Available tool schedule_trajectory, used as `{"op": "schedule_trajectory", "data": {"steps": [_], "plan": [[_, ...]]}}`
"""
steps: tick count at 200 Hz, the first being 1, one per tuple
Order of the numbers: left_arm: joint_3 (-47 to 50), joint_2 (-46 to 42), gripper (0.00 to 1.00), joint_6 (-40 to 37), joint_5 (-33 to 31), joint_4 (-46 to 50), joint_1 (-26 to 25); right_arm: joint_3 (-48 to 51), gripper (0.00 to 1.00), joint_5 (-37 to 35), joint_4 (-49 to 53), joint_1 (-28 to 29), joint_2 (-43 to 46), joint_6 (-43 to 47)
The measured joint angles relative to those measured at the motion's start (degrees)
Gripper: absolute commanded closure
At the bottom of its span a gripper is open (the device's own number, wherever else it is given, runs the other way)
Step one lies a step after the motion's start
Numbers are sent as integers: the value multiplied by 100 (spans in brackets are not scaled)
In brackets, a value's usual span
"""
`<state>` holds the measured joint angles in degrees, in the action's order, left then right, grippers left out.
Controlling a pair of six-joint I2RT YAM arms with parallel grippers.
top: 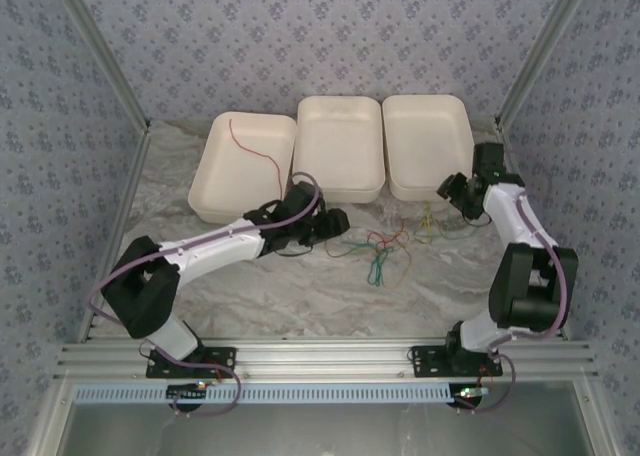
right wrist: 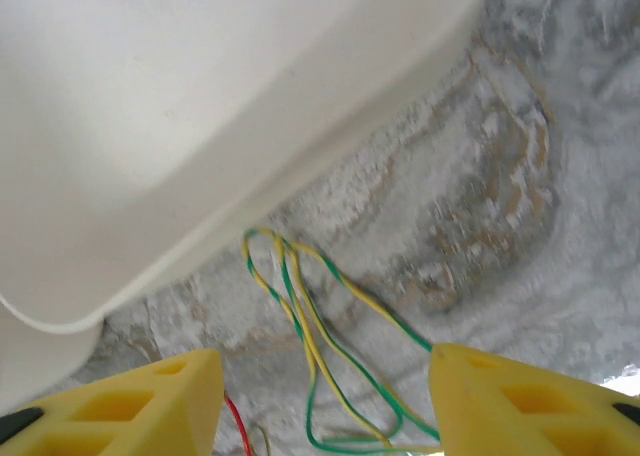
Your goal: Untangle the cables
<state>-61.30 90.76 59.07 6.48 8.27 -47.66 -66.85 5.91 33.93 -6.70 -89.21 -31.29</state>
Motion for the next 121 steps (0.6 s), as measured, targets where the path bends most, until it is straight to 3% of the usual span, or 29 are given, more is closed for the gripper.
{"op": "schedule_trajectory", "data": {"steps": [27,59,92,121], "plan": [[-426,-2,35,-2,85,133,229,-468,39,-212,431,210,-332,28],[-461,-72,36,59,273,225,378,-177,37,-271,710,463,-186,28],[-354,-136,36,59,396,378,415,356,41,-409,977,492,-98,59],[-313,-175,36,57,474,514,415,623,53,-466,1005,470,-50,111]]}}
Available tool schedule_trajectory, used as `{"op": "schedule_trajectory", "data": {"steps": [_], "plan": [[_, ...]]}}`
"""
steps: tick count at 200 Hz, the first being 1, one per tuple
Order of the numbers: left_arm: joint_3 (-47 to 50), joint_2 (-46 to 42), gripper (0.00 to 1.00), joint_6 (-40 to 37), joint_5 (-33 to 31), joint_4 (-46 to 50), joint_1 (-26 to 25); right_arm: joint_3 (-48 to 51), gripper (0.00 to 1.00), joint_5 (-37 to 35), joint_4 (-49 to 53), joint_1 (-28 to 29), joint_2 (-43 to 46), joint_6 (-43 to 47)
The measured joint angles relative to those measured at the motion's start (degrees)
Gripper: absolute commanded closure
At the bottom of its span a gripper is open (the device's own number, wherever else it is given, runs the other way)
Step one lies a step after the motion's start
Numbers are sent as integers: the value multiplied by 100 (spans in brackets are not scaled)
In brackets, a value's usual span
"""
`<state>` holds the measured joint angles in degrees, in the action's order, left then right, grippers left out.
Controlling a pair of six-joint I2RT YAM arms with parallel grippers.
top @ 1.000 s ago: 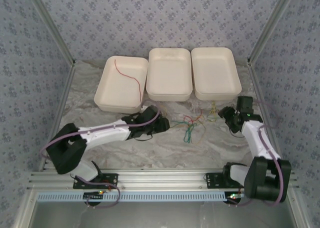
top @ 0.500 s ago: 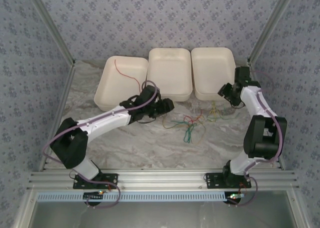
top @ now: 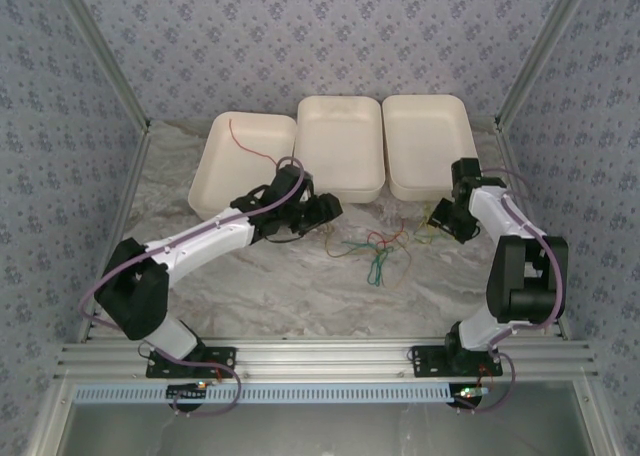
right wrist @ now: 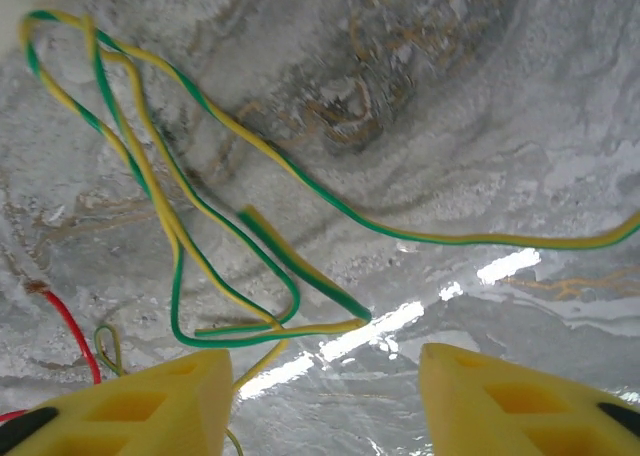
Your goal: Untangle the cables
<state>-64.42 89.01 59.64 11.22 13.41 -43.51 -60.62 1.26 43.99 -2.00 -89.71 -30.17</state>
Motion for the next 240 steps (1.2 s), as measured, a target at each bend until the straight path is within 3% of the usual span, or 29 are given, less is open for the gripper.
{"op": "schedule_trajectory", "data": {"steps": [26,49,87,162,176,193,240], "plan": [[13,-9,36,0,44,9,0,9,61,-7,-140,0,2,79],[13,-9,36,-7,131,13,0,-33,61,-83,-197,0,-28,114],[9,2,36,-46,197,15,0,-39,50,-260,-227,-46,-52,256],[-57,4,36,-85,251,63,0,-160,60,-146,-514,-146,-586,345],[-68,4,36,-109,251,66,0,-149,70,-122,-544,-146,-610,337],[-70,4,37,-109,249,127,0,-149,100,-85,-581,-146,-645,341],[-367,55,38,-107,251,400,52,-317,100,-44,-249,-133,-313,260]]}}
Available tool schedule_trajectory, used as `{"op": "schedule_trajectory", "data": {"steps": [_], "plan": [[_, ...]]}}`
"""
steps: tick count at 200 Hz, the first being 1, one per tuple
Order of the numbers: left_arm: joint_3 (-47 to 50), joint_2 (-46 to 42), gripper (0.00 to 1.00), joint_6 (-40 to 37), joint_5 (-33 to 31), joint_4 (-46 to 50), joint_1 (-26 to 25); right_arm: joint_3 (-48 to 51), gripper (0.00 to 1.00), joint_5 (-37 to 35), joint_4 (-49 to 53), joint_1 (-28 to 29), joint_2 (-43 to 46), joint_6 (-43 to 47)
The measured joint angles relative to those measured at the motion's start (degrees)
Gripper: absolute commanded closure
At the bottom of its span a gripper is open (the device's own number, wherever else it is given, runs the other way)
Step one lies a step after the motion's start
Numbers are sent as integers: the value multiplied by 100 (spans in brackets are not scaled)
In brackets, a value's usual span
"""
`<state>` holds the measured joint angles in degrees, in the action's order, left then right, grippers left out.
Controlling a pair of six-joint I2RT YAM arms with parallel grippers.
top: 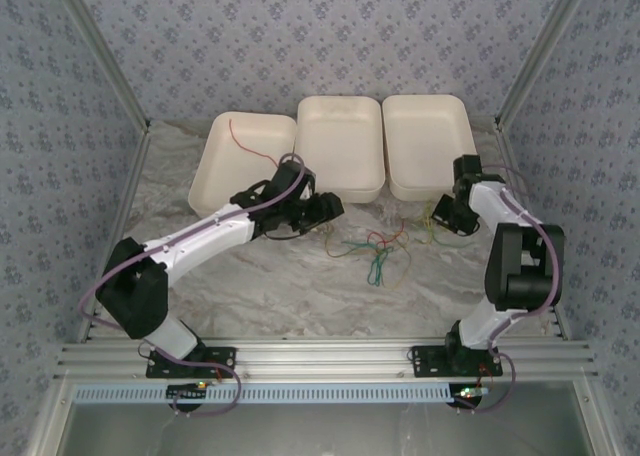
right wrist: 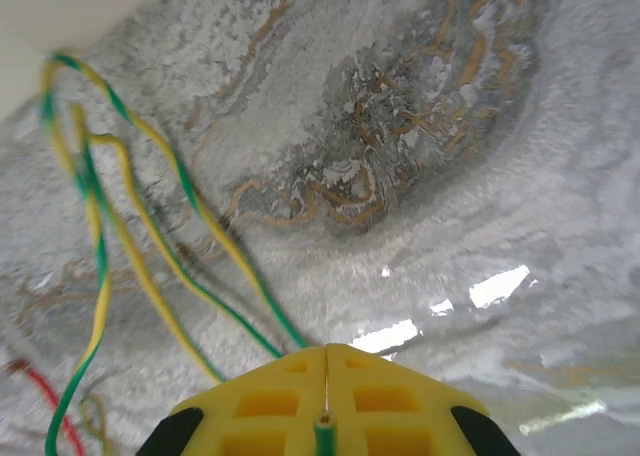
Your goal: Untangle the cables
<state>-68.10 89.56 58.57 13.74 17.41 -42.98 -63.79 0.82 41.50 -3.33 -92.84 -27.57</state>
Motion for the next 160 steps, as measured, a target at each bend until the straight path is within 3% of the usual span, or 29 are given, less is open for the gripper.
{"op": "schedule_trajectory", "data": {"steps": [69,106,160], "plan": [[-863,0,38,-2,260,216,431,-2441,100,968,658,140,1143,-216],[-1084,0,44,-42,535,157,442,-2944,100,1731,660,299,946,-811],[-802,-31,34,42,953,-962,437,-3515,100,2610,170,1091,603,-1974]]}}
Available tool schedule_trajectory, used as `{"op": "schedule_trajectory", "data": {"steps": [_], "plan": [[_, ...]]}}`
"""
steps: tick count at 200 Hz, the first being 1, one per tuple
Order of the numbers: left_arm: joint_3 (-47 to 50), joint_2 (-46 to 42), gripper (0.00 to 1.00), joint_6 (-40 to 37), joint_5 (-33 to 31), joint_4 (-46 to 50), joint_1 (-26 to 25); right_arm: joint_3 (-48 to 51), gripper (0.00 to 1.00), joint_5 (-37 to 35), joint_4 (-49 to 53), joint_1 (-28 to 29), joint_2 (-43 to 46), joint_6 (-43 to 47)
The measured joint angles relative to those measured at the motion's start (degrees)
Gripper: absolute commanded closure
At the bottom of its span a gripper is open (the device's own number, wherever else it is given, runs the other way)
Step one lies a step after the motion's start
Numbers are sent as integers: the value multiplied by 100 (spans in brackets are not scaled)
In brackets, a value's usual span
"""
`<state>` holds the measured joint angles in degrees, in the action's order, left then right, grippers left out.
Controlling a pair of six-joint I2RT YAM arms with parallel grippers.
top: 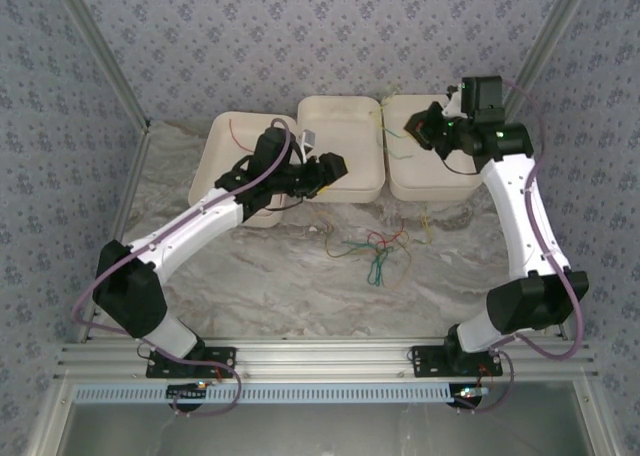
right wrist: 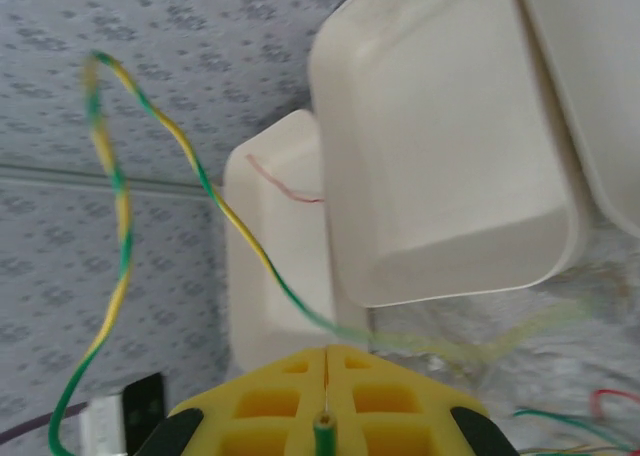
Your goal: Untangle the cables
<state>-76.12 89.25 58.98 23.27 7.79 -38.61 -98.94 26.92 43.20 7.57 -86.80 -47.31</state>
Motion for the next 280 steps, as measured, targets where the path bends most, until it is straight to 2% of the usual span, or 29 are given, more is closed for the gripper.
{"op": "schedule_trajectory", "data": {"steps": [40,89,138,164,190,207,234,244,258,280], "plan": [[63,0,29,-87,31,-553,-144,13,100,151,-549,560,-122,-1047],[144,11,26,-302,-68,-1082,-258,44,100,81,-619,1043,-273,-1985],[107,162,31,-693,-407,-1036,-463,55,100,50,-763,1172,-271,-2723],[107,271,37,-787,-629,-1049,-435,55,100,55,-765,1172,-256,-2997],[85,446,39,-796,-708,-1069,-380,55,100,57,-765,1182,-219,-3202],[-2,592,46,-785,-706,-1084,-380,63,100,57,-769,1191,-164,-3314],[-83,658,65,-782,-728,-1097,-389,66,100,57,-782,1193,-68,-3440],[-101,658,76,-800,-765,-1097,-389,66,100,57,-787,1193,-48,-3460],[-103,658,100,-813,-809,-1075,-389,66,100,52,-787,1191,-33,-3482],[-105,656,100,-824,-909,-929,-376,66,100,33,-763,1150,-7,-3471]]}}
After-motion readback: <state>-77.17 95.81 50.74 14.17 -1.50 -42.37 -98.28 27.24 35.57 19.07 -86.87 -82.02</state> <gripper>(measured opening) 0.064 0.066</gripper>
